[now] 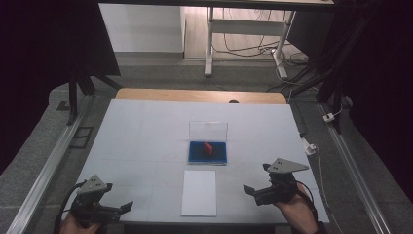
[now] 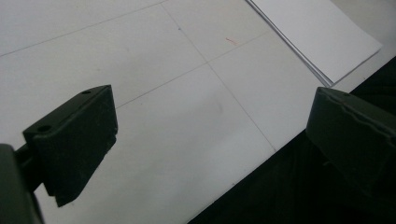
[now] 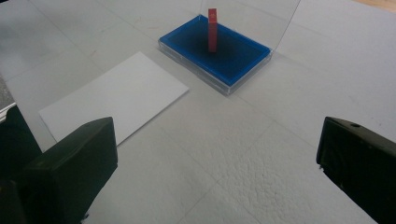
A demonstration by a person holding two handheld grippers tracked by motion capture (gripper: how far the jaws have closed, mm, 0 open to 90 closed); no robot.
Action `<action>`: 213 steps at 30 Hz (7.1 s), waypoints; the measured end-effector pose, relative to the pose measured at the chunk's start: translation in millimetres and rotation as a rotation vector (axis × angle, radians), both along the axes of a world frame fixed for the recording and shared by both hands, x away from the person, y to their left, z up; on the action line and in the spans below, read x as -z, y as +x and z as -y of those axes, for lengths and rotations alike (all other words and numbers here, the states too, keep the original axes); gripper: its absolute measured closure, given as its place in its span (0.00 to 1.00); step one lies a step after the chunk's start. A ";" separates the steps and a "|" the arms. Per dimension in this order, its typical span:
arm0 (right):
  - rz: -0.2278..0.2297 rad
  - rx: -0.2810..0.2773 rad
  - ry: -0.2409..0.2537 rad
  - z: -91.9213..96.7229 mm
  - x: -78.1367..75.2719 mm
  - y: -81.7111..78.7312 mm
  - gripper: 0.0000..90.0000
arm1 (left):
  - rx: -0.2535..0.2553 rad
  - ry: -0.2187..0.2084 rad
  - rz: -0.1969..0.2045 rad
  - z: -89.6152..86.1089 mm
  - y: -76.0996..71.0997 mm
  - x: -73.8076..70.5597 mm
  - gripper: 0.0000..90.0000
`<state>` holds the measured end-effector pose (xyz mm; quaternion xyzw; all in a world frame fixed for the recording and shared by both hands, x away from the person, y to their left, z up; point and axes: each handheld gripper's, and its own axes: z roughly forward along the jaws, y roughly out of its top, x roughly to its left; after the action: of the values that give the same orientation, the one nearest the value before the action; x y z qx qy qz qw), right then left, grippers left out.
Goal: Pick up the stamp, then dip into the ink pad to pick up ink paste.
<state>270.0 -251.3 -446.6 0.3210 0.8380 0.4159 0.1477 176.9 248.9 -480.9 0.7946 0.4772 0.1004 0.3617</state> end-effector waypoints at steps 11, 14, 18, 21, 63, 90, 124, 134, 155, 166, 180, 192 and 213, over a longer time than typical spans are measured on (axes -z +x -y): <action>-0.010 -0.019 -0.001 -13.2 2.7 15.4 0.00 | -0.005 0.003 -0.004 0.1 0.7 0.2 0.03; -0.010 -0.021 -0.001 -16.6 2.4 19.4 0.00 | -0.007 0.003 -0.005 0.1 0.8 0.2 0.02; -0.011 -0.031 0.018 -21.8 2.8 26.1 0.00 | -0.008 0.003 -0.007 0.0 1.0 0.3 0.02; -0.001 -0.033 0.019 -25.9 2.6 30.0 0.00 | -0.008 0.005 -0.007 0.4 1.1 0.4 0.02; -0.083 -0.058 -0.100 -105.8 28.7 107.4 0.00 | -0.001 0.018 -0.012 1.9 2.1 0.7 0.00; -0.076 -0.064 -0.159 -139.0 42.1 138.9 0.47 | 0.010 0.024 -0.008 2.6 1.8 0.6 0.00; -0.059 -0.186 -0.161 -136.5 24.2 123.6 0.89 | 0.012 0.014 -0.006 2.0 1.4 0.4 0.01; -0.060 -0.190 -0.132 -129.5 16.1 120.5 0.89 | 0.016 0.015 -0.004 2.3 1.5 0.1 0.02; -0.056 -0.137 -0.162 -124.5 36.8 141.2 0.89 | 0.025 0.020 -0.004 3.0 2.3 0.3 0.02; -0.048 -0.136 -0.198 -129.0 43.2 143.2 0.89 | 0.027 0.022 -0.003 3.2 2.2 0.3 0.02; -0.023 -0.116 -0.235 -136.3 45.1 136.7 0.89 | 0.026 0.028 -0.007 4.2 2.5 0.5 0.02; -0.068 -0.103 -0.163 -127.9 47.7 143.8 0.89 | 0.025 0.026 -0.012 3.7 3.2 0.7 0.02; -0.086 -0.091 -0.131 -124.5 46.5 145.5 0.89 | 0.023 0.026 -0.011 3.4 3.6 0.7 0.02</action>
<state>415.5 -126.8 -493.1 0.2900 0.8827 0.3520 0.1132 180.4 245.4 -481.6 0.8050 0.4689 0.0980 0.3499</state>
